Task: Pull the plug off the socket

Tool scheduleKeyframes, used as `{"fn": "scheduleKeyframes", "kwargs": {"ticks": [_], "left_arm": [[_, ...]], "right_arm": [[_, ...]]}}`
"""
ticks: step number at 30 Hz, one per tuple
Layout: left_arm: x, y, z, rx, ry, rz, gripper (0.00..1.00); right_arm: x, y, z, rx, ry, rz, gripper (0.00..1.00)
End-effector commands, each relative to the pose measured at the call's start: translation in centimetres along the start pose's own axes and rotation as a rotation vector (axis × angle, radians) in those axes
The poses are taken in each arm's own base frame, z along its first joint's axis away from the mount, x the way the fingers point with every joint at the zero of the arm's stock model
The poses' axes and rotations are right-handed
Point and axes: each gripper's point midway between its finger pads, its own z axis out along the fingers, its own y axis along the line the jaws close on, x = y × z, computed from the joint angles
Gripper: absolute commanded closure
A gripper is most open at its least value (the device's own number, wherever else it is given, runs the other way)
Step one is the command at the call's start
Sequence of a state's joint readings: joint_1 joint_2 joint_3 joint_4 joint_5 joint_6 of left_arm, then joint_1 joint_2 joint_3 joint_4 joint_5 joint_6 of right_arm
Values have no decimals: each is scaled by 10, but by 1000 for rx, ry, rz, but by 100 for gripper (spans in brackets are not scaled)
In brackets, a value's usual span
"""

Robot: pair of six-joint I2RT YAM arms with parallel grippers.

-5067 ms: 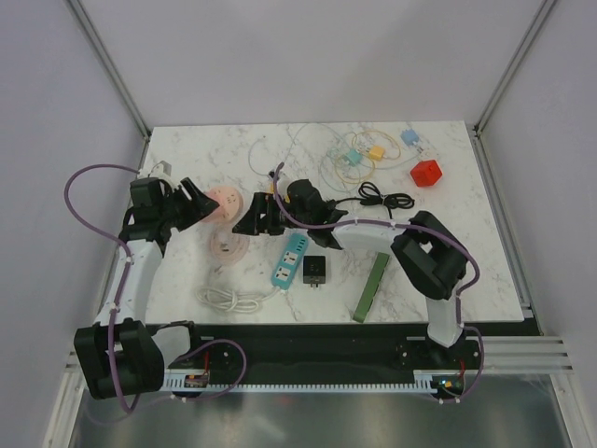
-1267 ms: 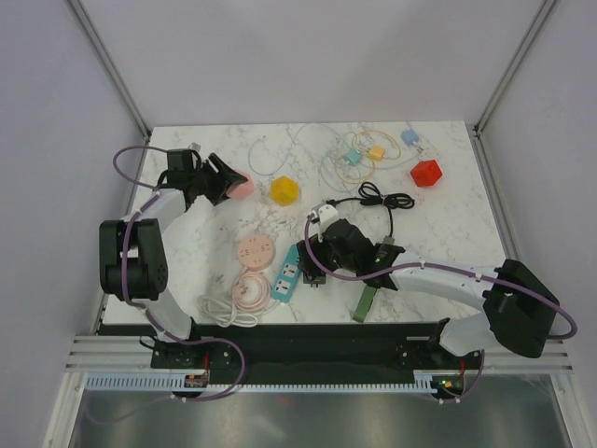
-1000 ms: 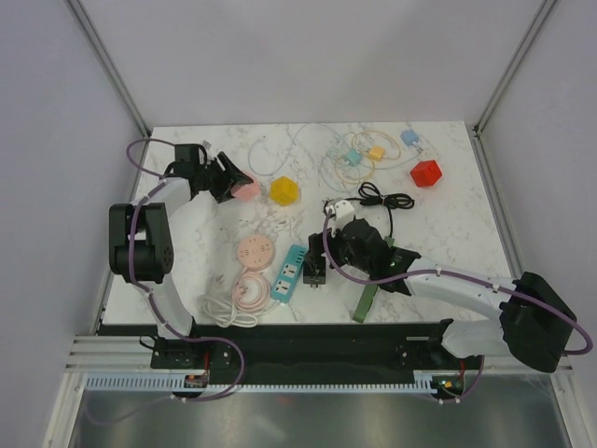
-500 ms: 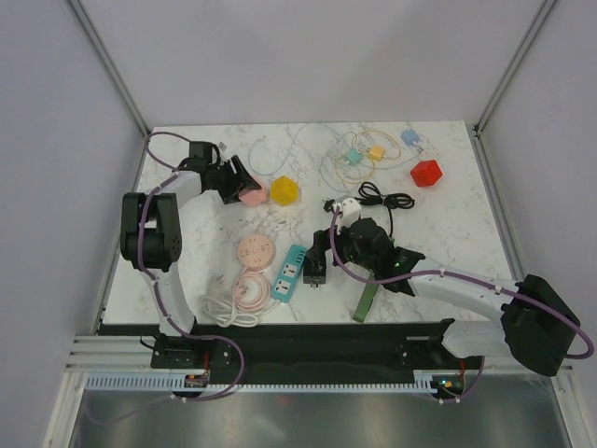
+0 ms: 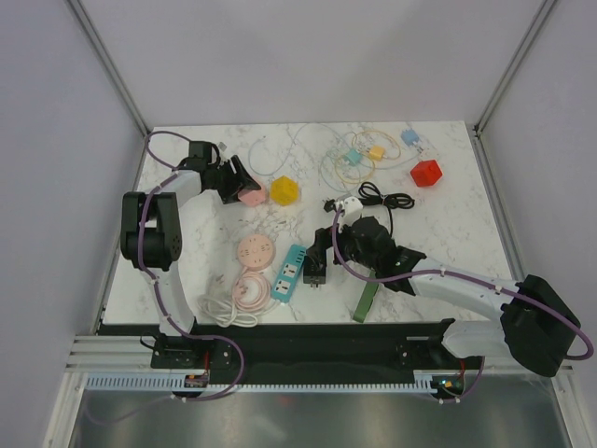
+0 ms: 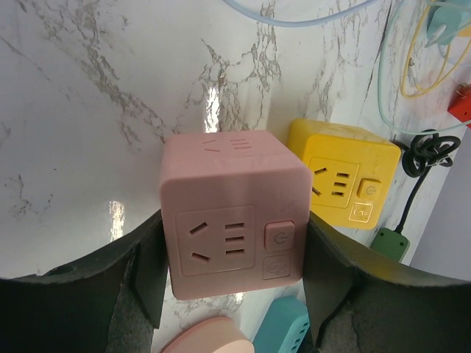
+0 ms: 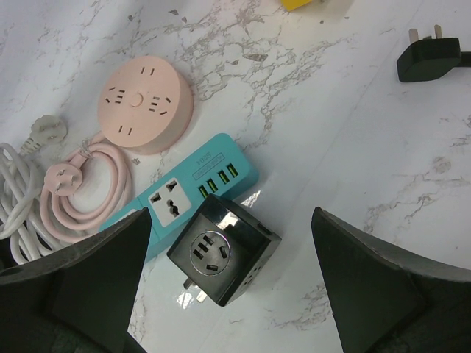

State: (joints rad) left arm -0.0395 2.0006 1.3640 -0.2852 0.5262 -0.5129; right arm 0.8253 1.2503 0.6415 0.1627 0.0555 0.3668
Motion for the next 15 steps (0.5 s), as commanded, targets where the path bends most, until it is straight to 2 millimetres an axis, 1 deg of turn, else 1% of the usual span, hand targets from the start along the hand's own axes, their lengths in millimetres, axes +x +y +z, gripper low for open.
{"fn": "scheduleKeyframes", "kwargs": {"ticks": [1, 2, 3, 4, 5, 7, 11, 13, 14, 15], "left_arm": [[-17, -12, -9, 17, -45, 68, 34], [-19, -15, -12, 22, -51, 73, 30], [-20, -16, -15, 20, -57, 77, 19], [-20, -17, -16, 18, -63, 79, 17], [-22, -19, -20, 18, -73, 84, 13], [-24, -20, -24, 10, -81, 87, 11], [-27, -24, -34, -7, -105, 95, 3], [-33, -28, -43, -15, -137, 108, 2], [-34, -26, -46, -35, -148, 108, 1], [-38, -29, -54, -40, -172, 120, 0]], "right_arm": [[-11, 4, -3, -26, -42, 13, 2], [-11, 4, -3, -26, -42, 15, 2], [-12, 4, -4, -26, -47, 17, 2], [-10, 4, -4, -26, -42, 15, 2], [-11, 3, -4, -25, -44, 17, 2], [-11, 3, -4, -24, -45, 16, 2], [-13, 0, -6, -16, -54, 18, 2], [-15, -3, -7, -9, -60, 19, 2], [-17, -4, -8, -6, -67, 21, 2], [-17, -6, -9, -2, -67, 23, 2]]}}
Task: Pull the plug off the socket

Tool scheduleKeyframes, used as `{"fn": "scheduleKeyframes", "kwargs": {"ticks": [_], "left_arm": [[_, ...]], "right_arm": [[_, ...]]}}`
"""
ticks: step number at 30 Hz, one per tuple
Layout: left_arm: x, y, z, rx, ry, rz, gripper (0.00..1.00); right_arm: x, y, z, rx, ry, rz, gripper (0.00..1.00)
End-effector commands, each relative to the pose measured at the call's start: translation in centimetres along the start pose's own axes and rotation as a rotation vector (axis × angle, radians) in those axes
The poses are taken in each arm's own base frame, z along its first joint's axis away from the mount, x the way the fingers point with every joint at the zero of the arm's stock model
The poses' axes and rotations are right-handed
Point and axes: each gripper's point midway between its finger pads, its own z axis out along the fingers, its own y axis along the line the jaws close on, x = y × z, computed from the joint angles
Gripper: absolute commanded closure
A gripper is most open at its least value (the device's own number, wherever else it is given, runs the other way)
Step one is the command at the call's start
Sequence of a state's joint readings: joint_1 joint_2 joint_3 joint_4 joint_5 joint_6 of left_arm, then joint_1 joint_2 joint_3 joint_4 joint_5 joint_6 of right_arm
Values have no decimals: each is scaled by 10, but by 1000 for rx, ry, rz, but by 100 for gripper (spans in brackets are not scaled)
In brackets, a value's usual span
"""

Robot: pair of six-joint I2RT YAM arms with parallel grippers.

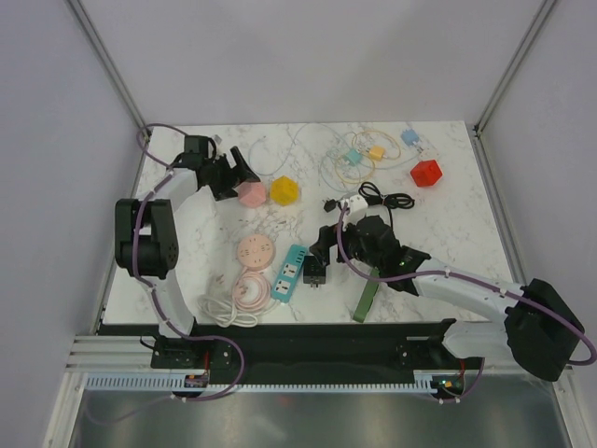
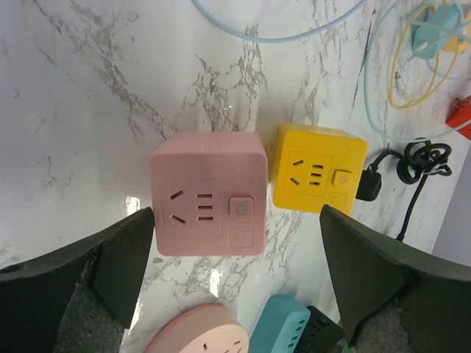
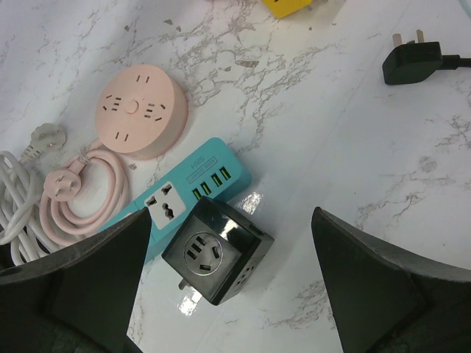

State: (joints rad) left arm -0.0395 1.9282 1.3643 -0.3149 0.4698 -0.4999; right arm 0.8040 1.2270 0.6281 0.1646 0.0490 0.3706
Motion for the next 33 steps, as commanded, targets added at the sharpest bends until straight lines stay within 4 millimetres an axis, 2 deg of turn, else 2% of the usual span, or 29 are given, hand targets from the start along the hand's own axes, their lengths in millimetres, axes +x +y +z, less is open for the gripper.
{"fn": "scheduleKeyframes", "kwargs": {"ticks": [1, 6, 7, 10, 13, 17, 21, 22, 24, 29, 30, 32, 33], "left_arm": [[-29, -18, -37, -18, -122, 88, 0], [-40, -23, -64, -67, -213, 131, 0], [-43, -29, -74, -62, -239, 142, 0], [-42, -32, -85, -65, -263, 154, 0], [-42, -43, -97, -37, -286, 169, 0], [-37, -62, -107, 17, -300, 194, 0], [-28, -85, -108, 70, -291, 235, 0], [-25, -89, -108, 78, -288, 245, 0], [-18, -103, -111, 99, -289, 284, 0], [0, -136, -126, 152, -306, 376, 0], [4, -144, -135, 171, -319, 392, 0], [17, -153, -145, 221, -303, 390, 0], [32, -146, -143, 229, -273, 370, 0]], "right_arm": [[-13, -3, -5, -3, -55, 14, 2], [-14, -12, -4, -1, -65, 47, 2], [-12, -16, -3, 5, -59, 51, 2], [-13, -26, -2, 26, -56, 78, 2], [-20, -33, -5, 48, -65, 103, 2], [-37, -43, -22, 111, -99, 143, 2], [-43, -59, -41, 199, -132, 242, 2], [-51, -60, -47, 207, -165, 265, 2], [-38, -70, -53, 262, -136, 311, 2], [-17, -67, -61, 244, -112, 428, 2], [-15, -66, -62, 237, -110, 438, 2], [-10, -64, -65, 225, -111, 468, 2], [-4, -64, -66, 223, -102, 478, 2]]}}
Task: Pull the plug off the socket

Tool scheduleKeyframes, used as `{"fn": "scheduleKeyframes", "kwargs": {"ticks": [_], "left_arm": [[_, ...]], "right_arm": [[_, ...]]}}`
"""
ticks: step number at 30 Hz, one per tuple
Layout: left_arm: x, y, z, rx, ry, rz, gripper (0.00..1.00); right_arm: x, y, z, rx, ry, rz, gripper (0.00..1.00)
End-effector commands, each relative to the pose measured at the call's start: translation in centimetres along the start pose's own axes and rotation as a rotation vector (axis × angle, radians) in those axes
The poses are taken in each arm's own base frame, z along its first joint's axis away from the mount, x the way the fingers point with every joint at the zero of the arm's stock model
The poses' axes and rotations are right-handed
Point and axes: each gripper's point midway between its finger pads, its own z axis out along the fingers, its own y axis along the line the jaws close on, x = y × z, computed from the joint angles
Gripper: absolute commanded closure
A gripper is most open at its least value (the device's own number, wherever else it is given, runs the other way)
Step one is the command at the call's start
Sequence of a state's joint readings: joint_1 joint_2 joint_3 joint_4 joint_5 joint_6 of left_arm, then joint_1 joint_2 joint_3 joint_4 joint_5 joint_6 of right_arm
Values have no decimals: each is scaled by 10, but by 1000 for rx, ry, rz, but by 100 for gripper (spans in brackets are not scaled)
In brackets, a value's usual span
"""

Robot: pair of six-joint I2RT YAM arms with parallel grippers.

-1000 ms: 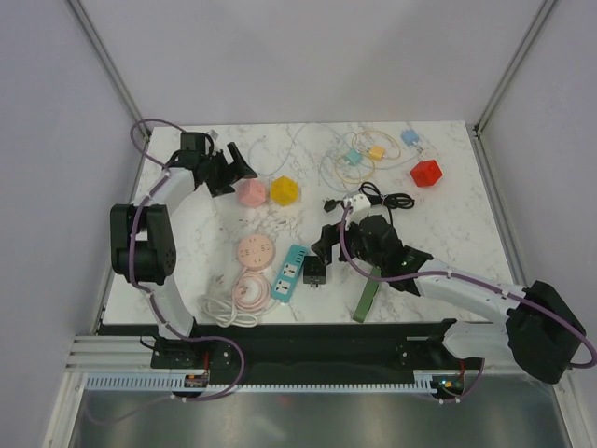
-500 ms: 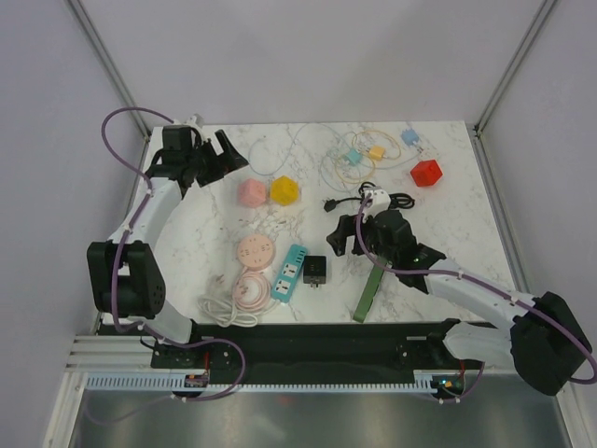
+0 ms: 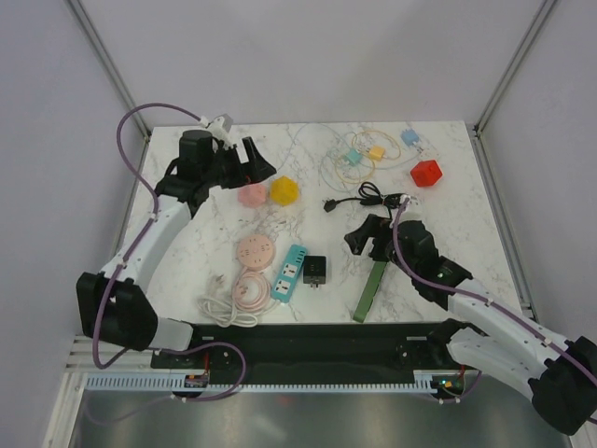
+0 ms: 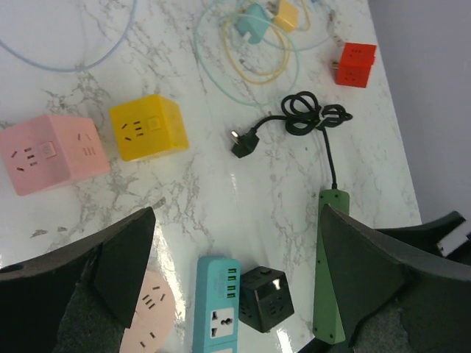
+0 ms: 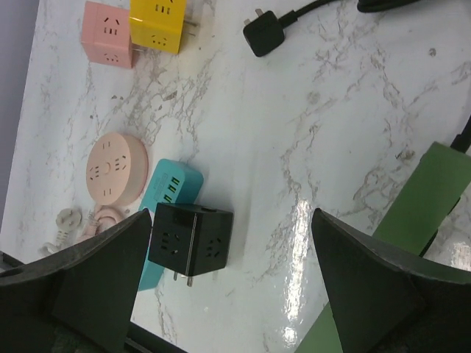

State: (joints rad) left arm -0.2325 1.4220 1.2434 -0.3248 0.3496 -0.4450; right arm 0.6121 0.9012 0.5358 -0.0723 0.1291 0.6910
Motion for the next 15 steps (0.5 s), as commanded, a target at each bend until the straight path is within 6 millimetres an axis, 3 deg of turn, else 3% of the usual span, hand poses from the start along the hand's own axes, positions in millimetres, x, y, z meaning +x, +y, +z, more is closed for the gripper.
{"fn": "scheduleKeyframes", "kwargs": {"ticks": [1, 2, 3, 4, 7, 8, 9, 10, 15], "left_arm": [[6, -31, -38, 126, -46, 50, 0], [9, -37, -44, 165, -64, 31, 0], [39, -28, -43, 170, -17, -2, 0], [45, -44, -64, 244, -40, -12, 0], [92, -45, -79, 343, -6, -49, 0], [95, -54, -97, 386, -40, -50, 0], [115, -48, -97, 394, -20, -67, 0], [118, -57, -114, 441, -47, -59, 0], [158, -56, -135, 518, -46, -99, 0]], "right_arm": [[11, -4, -9, -1, 15, 97, 2], [17, -9, -10, 4, 23, 106, 2], [20, -12, -12, 12, 20, 121, 2], [18, -13, -16, 5, -5, 140, 2], [27, -20, -20, -17, -25, 198, 2], [33, -22, -20, -31, -26, 198, 2], [32, -20, -22, -52, -34, 200, 2], [37, -21, -22, -63, -24, 195, 2], [45, -23, -22, -73, -6, 191, 2]]}}
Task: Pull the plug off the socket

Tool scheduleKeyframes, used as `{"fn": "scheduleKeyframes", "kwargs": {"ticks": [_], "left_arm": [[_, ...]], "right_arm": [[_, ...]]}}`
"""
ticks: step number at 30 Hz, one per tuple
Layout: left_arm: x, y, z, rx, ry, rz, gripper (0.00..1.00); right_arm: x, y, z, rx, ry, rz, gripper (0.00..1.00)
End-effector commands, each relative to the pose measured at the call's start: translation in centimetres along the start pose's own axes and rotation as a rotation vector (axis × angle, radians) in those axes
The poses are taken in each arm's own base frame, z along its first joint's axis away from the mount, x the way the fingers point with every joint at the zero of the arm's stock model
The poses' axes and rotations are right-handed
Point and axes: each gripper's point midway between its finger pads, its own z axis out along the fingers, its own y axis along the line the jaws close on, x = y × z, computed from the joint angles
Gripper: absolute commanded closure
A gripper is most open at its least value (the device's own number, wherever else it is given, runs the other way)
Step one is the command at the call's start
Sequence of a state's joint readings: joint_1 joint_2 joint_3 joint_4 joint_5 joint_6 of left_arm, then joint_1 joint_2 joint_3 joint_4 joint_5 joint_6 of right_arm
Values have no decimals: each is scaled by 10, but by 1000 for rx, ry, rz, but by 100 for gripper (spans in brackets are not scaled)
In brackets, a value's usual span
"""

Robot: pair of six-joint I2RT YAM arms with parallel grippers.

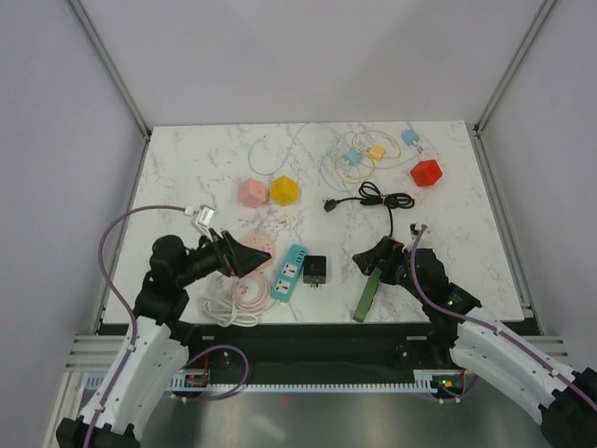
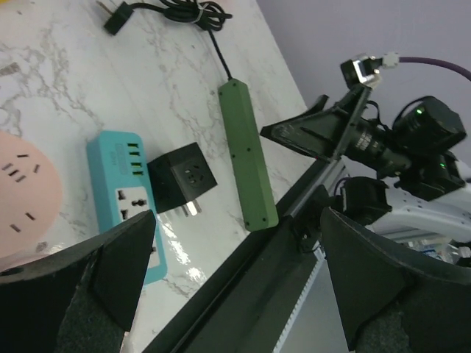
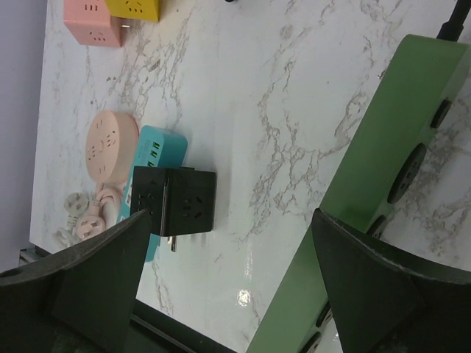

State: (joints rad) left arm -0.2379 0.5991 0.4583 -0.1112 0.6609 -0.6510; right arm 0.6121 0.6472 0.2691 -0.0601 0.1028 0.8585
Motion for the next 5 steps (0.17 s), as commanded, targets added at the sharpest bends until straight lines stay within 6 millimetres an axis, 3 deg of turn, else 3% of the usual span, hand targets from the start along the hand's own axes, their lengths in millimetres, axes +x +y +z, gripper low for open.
{"fn": "scheduleKeyframes", "kwargs": {"ticks": [1, 4, 5], "left_arm": [[12, -26, -12, 147, -19, -42, 0], [23, -31, -18, 224, -51, -41, 0], [35, -25, -17, 244, -37, -65, 0]], "right_arm": [[-6, 16, 0, -77, -27, 27, 2], [-1, 15, 4, -107, -34, 66, 2], [8, 16, 4, -140, -9, 67, 2]]}}
